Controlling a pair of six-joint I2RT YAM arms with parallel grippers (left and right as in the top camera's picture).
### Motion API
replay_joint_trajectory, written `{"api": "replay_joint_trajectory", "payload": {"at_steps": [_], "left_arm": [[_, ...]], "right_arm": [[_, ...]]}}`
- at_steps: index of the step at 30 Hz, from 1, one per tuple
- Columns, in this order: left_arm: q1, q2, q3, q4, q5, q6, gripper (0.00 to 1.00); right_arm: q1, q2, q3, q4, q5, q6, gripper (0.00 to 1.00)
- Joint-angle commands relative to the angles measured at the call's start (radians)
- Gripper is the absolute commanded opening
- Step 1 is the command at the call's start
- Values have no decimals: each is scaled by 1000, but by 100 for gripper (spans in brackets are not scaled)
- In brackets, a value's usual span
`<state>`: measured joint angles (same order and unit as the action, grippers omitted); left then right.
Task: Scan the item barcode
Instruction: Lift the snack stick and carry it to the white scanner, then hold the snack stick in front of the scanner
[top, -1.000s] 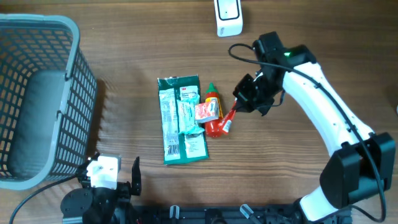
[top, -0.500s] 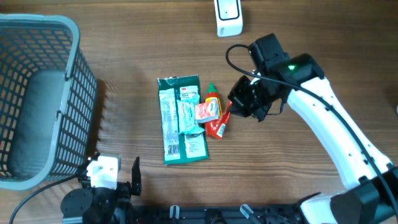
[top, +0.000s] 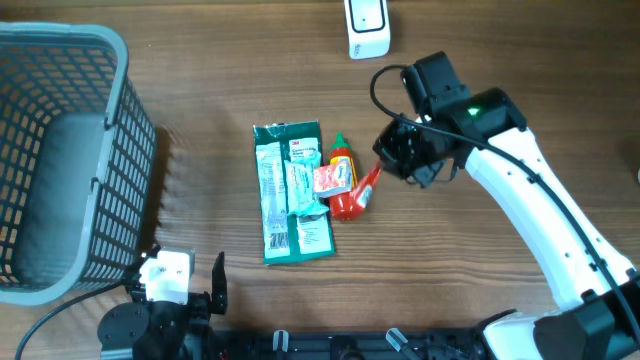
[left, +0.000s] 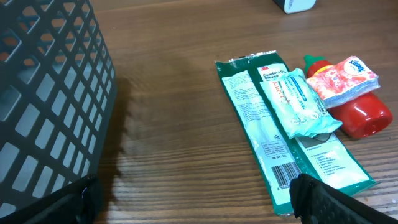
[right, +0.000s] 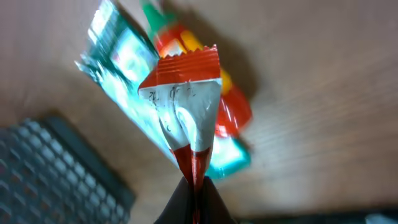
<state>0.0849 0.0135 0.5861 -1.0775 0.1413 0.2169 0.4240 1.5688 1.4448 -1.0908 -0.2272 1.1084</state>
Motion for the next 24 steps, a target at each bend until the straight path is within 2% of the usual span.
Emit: {"api": "replay_joint_trajectory", "payload": {"at_steps": [1,5,11,16,19,21,24], "left_arm": [[-5,-7,1,2,15,15,100],[-5,-7,1,2,15,15,100],[-5,-7,1,2,15,15,100],[-5,-7,1,2,15,15,100],[-5,-7,1,2,15,15,100],[-5,-7,1,2,15,15,100],[-5,-7,1,2,15,15,100]], "right_arm": [[46,-66,4,153,337,-86,4],[66,-50,4,416,506,-263,4],[56,-12,4,657,563,-517,5],[56,29,4,843,842,-727,4],[55,132,4,1012,1001,-986,4],[55,223,4,1188,1080,-1159,4],[55,340,4,1424,1096,-1335,5]]}}
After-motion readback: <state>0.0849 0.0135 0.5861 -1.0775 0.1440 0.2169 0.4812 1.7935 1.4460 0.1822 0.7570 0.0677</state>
